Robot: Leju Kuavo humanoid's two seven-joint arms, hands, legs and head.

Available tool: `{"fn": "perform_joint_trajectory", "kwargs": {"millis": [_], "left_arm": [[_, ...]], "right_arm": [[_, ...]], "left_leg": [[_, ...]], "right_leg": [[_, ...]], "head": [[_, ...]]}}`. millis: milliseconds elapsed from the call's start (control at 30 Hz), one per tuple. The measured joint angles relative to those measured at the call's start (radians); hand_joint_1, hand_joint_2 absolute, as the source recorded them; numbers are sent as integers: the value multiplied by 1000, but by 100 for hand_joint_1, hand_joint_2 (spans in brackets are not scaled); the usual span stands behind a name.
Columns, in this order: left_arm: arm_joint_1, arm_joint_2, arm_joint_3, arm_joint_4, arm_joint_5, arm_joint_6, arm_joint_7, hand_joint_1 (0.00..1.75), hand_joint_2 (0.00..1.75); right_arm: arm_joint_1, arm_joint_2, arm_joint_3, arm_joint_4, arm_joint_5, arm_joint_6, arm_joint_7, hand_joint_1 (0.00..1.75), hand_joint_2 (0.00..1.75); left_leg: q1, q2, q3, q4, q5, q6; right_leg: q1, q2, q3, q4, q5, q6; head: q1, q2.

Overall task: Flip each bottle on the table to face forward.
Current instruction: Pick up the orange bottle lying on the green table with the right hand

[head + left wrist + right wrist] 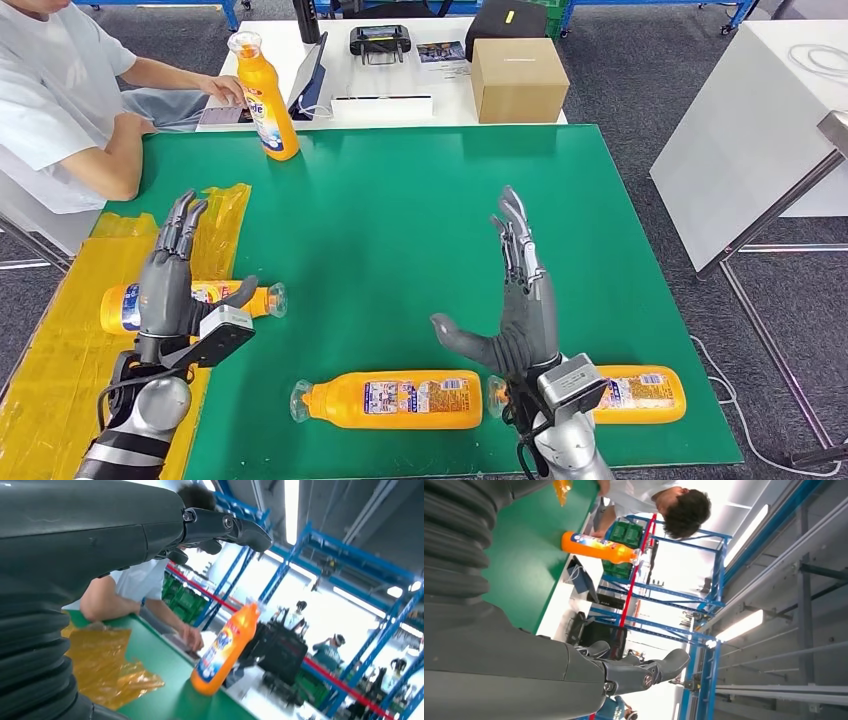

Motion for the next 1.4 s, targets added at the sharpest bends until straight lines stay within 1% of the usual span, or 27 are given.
{"fn": "perform_joint_trajectory", "kwargs": {"millis": [100, 233, 267, 367, 433, 533, 600, 700, 800, 900, 1067, 1167, 1267, 1400], "left_arm": [[11, -13, 17, -33, 48, 4, -14, 0, 175], [41, -36, 39, -101, 172, -27, -41, 0, 175], [48, -40, 44, -117, 186, -32, -44, 0, 175], [64, -49, 56, -149, 200, -42, -48, 0, 175], [72, -55, 63, -166, 222, -68, -52, 0, 175], [81, -64, 71, -188, 255, -121, -58, 0, 175], [82, -71, 72, -197, 265, -140, -61, 0, 175], [80, -78, 72, -199, 269, -152, -64, 0, 175], [78, -84, 71, -199, 270, -156, -66, 0, 175], [76, -86, 71, -199, 272, -158, -67, 0, 175], [63, -90, 70, -196, 282, -167, -71, 0, 175], [50, -93, 66, -186, 286, -174, -73, 0, 175], [39, -94, 63, -172, 287, -175, -73, 0, 175], [34, -95, 62, -160, 289, -175, -73, 0, 175]], "right_arm": [[0, -4, 14, 8, 70, -14, 28, 0, 175], [-14, -24, 65, 48, 305, -32, 138, 0, 175], [-17, -29, 79, 60, 336, -33, 153, 0, 175], [-25, -40, 111, 85, 371, -34, 170, 0, 175], [-39, -50, 132, 105, 430, -23, 201, 0, 175], [-67, -70, 186, 159, 567, 11, 267, 0, 175], [-85, -81, 234, 207, 609, 24, 286, 0, 175], [-115, -96, 303, 278, 623, 35, 293, 0, 175], [-133, -110, 347, 322, 623, 40, 294, 0, 175], [-145, -119, 371, 345, 612, 53, 290, 0, 175], [-165, -135, 406, 369, 528, 110, 245, 0, 175], [-180, -143, 429, 388, 498, 131, 230, 0, 175], [-196, -152, 454, 410, 499, 142, 230, 0, 175], [-221, -176, 486, 434, 535, 143, 244, 0, 175]], "left_leg": [[0, 0, 0, 0, 0, 0], [0, 0, 0, 0, 0, 0], [0, 0, 0, 0, 0, 0], [0, -1, -1, 0, 0, 0], [0, -1, -1, 0, 0, 0], [0, -1, 0, 0, 0, 0], [0, -1, 0, 0, 0, 0], [0, -1, 0, 0, 0, 0], [0, -1, 0, 0, 0, 0], [0, -1, -1, 0, 0, 0], [0, 0, 0, 0, 0, 0], [0, 0, 0, 0, 0, 0], [0, 0, 0, 0, 0, 0], [0, 0, 0, 0, 0, 0]], "right_leg": [[0, 0, 0, 0, 0, 0], [0, 0, 0, 0, 0, 0], [0, 0, 0, 0, 0, 0], [0, -1, 0, 0, 0, 0], [0, -1, 0, 0, 0, 0], [0, -1, 0, 0, 0, 0], [0, -1, 0, 0, 0, 0], [0, -1, 0, 0, 0, 0], [0, -1, 0, 0, 0, 0], [0, -1, -1, 0, 0, 0], [0, -1, -1, 0, 0, 0], [0, -1, -1, 0, 0, 0], [0, -1, -1, 0, 0, 0], [0, -1, 0, 0, 0, 0]], "head": [[0, 0], [0, 0], [0, 0], [0, 0], [0, 0], [0, 0], [0, 0], [0, 0], [0, 0], [0, 0], [0, 0], [0, 0], [0, 0], [0, 0]]}}
